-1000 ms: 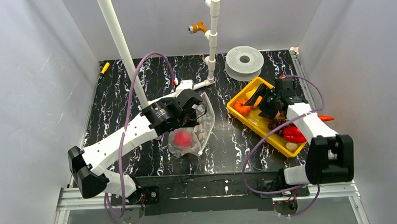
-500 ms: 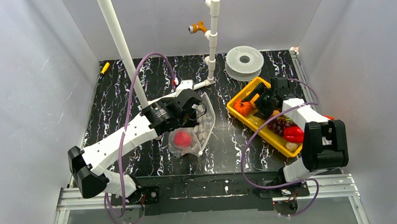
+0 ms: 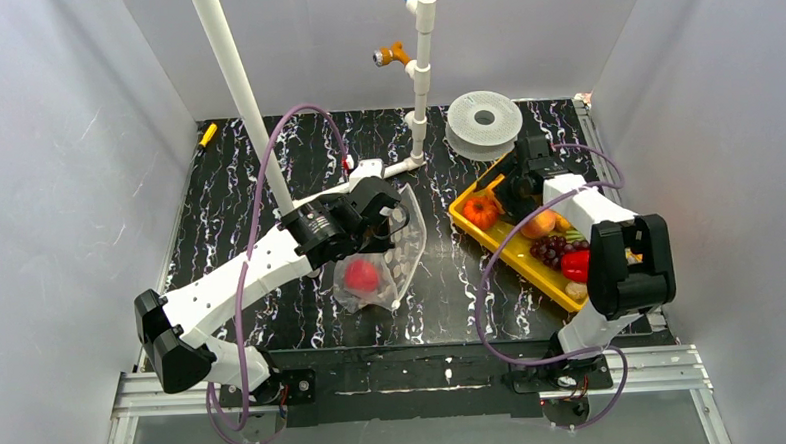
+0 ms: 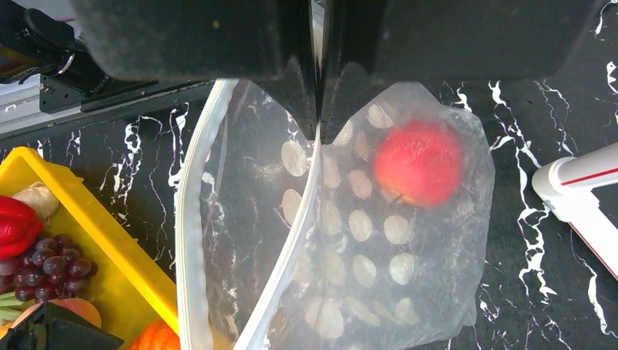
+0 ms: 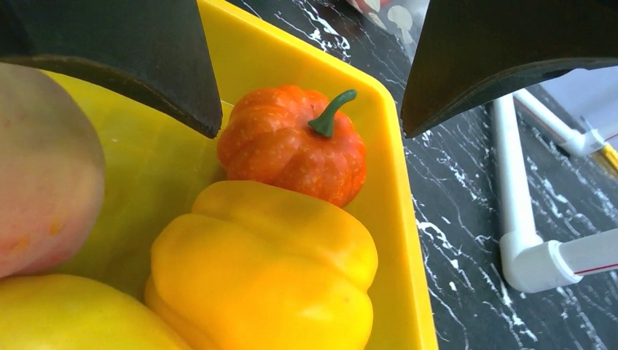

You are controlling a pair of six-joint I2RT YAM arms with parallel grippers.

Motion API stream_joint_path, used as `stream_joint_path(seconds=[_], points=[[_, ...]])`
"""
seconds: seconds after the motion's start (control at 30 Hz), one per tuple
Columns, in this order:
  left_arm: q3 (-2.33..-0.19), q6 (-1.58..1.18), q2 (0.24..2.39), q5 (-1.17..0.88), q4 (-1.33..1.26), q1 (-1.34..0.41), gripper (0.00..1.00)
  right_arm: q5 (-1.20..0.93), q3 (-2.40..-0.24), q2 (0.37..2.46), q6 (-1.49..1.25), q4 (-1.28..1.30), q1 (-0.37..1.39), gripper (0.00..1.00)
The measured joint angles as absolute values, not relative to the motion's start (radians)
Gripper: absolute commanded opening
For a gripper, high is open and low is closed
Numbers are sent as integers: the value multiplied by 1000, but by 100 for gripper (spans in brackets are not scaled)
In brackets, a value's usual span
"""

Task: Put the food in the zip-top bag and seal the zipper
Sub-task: Pick up the fake vegetable from the bin.

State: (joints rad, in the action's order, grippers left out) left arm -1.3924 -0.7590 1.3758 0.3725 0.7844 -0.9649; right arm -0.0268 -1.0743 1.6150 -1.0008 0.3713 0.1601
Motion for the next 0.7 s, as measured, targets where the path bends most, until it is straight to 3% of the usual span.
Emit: stream_joint_path(seconds=[0.27, 0.7], points=[[-1381, -760, 1375, 369, 782, -965, 0, 126, -1238, 1732, -1094, 571, 205, 95], [-1380, -762, 1375, 369, 781, -965, 0, 174, -1278, 1789, -1128, 623, 239, 93]])
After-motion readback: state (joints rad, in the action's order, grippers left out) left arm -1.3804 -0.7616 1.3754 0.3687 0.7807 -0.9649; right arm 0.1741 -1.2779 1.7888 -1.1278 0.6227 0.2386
